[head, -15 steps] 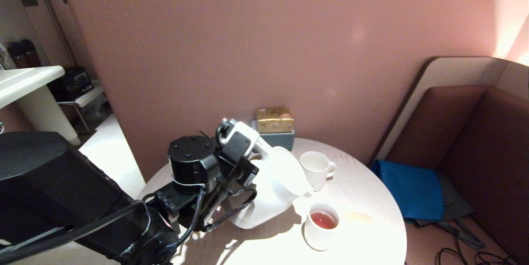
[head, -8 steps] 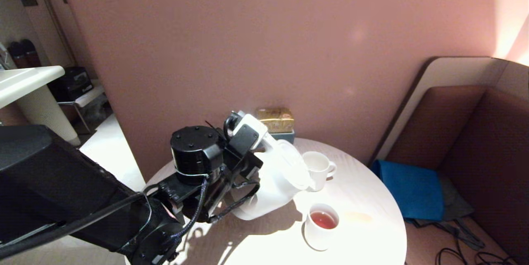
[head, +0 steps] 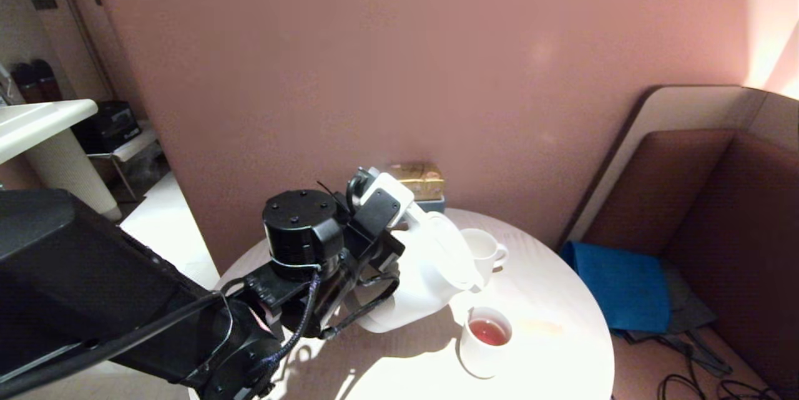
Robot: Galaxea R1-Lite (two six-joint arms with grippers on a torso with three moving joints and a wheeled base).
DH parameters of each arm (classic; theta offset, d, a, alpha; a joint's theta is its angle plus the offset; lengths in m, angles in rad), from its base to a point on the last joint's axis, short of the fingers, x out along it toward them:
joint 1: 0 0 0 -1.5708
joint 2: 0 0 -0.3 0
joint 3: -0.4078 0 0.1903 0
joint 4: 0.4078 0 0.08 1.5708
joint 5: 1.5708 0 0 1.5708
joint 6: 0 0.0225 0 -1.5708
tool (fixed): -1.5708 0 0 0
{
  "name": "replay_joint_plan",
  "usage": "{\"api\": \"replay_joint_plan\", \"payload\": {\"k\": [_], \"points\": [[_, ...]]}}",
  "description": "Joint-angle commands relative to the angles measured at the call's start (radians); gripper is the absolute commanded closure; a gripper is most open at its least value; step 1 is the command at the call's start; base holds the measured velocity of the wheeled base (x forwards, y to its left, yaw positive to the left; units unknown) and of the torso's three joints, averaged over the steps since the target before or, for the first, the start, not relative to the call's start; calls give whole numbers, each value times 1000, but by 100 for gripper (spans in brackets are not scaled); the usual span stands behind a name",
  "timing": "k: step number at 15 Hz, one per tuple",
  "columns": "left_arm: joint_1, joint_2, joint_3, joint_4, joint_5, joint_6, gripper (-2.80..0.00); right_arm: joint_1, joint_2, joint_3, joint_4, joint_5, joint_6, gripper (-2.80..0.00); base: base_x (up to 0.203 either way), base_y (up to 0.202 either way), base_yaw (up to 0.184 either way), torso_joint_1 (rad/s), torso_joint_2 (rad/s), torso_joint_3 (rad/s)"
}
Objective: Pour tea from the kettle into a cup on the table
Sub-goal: Pour water into the cup
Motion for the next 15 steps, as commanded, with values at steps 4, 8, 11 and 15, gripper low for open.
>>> {"api": "replay_joint_plan", "payload": {"k": [4,8,11,15], "points": [[-22,-1,1,-9,2,41,0,0,1,0,0,1,0,0,0,0,0,0,0,0],[-42,4,-31,-7,2,62,0,0,1,0,0,1,0,0,0,0,0,0,0,0],[-45,9,-33,-8,2,107,0,0,1,0,0,1,0,0,0,0,0,0,0,0],[-49,7,-44,-6,2,134,0,0,1,0,0,1,0,0,0,0,0,0,0,0]]}}
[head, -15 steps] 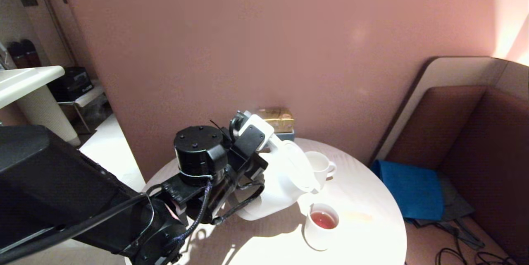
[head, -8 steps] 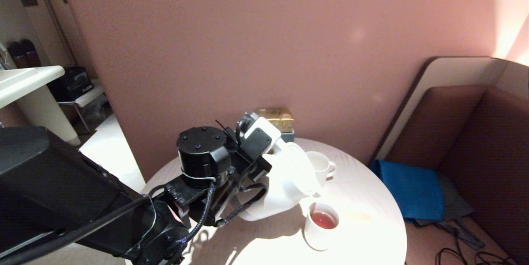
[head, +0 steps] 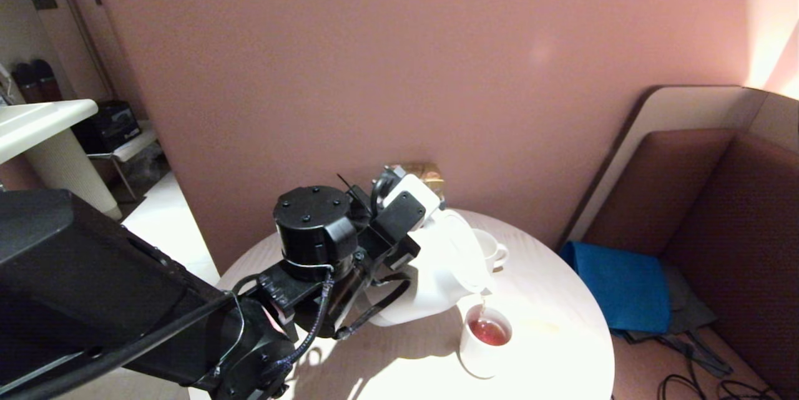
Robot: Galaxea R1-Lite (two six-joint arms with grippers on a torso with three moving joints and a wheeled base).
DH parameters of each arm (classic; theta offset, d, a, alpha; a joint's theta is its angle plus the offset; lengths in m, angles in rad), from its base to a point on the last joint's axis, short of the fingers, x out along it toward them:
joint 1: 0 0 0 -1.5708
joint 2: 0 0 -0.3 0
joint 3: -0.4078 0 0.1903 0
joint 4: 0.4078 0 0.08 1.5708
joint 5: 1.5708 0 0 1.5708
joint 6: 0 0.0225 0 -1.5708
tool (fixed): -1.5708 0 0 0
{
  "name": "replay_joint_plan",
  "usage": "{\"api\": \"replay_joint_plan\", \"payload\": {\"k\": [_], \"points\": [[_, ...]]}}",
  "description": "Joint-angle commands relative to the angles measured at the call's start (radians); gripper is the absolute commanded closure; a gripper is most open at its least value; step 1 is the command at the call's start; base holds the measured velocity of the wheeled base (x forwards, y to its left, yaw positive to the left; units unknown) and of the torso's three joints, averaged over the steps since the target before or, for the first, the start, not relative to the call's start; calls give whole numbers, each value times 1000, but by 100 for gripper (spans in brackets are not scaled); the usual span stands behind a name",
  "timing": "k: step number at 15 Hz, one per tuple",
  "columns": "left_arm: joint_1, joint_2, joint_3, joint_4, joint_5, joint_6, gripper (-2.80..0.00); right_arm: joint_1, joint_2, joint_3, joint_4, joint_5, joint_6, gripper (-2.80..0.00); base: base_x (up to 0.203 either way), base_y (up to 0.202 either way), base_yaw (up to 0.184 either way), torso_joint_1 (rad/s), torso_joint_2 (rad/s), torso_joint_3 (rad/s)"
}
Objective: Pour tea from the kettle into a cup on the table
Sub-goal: Pour water into the cup
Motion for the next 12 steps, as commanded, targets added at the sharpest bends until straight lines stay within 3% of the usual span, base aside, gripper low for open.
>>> {"api": "replay_joint_plan", "payload": {"k": [1,12], "points": [[-1,3,-4,-6,1,26,0,0,1,0,0,0,0,0,0,0,0,0,0,0],[-17,0,-48,53,-1,105,0,0,1,0,0,0,0,0,0,0,0,0,0,0]]}}
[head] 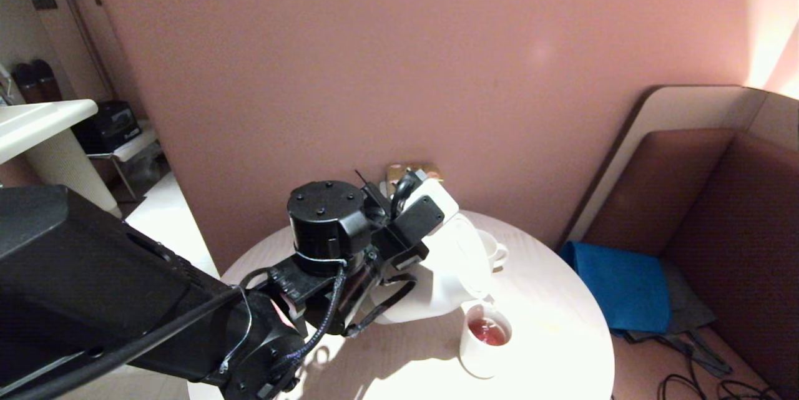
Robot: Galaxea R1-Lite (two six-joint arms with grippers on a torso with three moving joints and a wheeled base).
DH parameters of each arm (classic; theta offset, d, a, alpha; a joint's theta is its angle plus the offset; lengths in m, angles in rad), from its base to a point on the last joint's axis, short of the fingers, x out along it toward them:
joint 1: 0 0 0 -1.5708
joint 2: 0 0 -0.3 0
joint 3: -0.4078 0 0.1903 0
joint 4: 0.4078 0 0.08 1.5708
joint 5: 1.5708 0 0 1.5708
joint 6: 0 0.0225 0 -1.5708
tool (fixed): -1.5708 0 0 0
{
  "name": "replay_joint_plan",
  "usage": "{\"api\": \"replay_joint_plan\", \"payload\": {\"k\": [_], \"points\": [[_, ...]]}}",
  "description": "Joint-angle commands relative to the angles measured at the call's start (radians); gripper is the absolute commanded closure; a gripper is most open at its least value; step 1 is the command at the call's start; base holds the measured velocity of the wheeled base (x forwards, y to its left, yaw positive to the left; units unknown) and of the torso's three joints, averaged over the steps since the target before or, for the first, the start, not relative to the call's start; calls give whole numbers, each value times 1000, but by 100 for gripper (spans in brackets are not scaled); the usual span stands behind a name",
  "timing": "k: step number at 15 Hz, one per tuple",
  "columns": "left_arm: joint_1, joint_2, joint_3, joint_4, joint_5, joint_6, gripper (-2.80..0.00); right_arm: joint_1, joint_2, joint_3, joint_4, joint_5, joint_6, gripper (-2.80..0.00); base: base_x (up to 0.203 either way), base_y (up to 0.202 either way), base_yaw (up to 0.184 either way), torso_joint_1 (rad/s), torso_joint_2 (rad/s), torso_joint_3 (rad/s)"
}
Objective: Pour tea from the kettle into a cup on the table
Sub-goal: Pour water into the cup
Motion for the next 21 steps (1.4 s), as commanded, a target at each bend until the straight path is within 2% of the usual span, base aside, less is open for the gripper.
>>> {"api": "replay_joint_plan", "payload": {"k": [1,21], "points": [[-3,-2,0,-8,2,17,0,0,1,0,0,0,0,0,0,0,0,0,0,0],[-23,3,0,-5,2,132,0,0,1,0,0,0,0,0,0,0,0,0,0,0]]}}
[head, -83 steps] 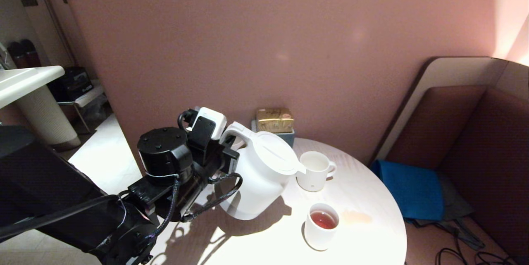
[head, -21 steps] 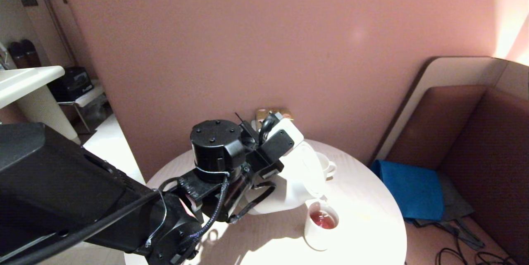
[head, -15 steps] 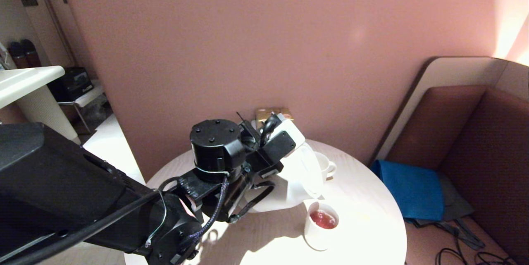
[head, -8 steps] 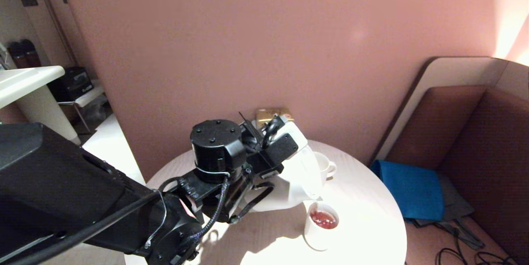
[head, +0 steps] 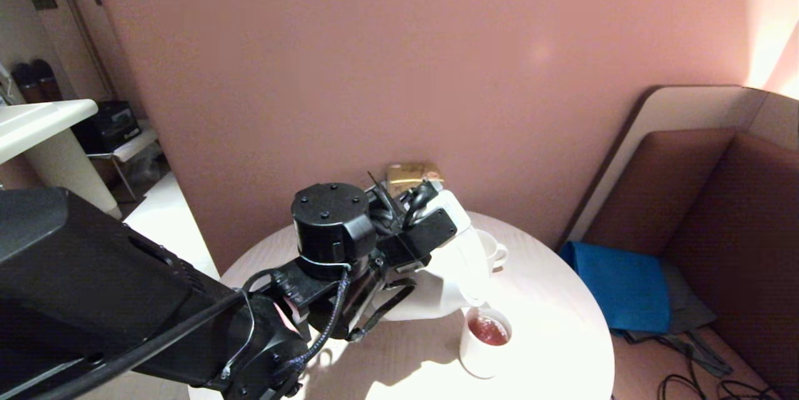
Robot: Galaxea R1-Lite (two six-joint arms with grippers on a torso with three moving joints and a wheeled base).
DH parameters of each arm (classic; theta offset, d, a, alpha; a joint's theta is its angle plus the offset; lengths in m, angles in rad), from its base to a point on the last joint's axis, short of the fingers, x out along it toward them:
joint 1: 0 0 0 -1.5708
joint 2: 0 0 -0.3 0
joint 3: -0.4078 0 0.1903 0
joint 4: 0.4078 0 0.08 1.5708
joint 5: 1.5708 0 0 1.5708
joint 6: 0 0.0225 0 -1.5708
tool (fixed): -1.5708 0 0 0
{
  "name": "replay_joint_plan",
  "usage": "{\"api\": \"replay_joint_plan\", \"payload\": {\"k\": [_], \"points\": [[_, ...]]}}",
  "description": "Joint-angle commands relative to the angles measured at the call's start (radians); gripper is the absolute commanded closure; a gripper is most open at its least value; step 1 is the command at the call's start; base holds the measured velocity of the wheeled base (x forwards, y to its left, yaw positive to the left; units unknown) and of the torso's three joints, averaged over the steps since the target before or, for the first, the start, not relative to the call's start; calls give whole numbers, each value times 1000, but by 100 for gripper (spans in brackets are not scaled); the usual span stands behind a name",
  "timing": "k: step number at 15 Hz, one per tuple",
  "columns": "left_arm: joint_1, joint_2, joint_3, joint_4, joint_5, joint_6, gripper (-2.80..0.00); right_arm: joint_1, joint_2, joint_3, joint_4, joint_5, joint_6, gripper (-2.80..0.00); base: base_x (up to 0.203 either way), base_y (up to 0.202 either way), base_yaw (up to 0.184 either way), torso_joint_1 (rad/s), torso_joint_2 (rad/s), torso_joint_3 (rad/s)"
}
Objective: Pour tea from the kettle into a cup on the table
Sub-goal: Pour water into the cup
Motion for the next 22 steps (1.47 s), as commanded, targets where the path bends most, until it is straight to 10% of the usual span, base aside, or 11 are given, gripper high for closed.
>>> {"api": "replay_joint_plan", "payload": {"k": [1,22], "points": [[0,4,0,-8,2,13,0,0,1,0,0,0,0,0,0,0,0,0,0,0],[-6,16,-17,-5,2,89,0,0,1,0,0,0,0,0,0,0,0,0,0,0]]}}
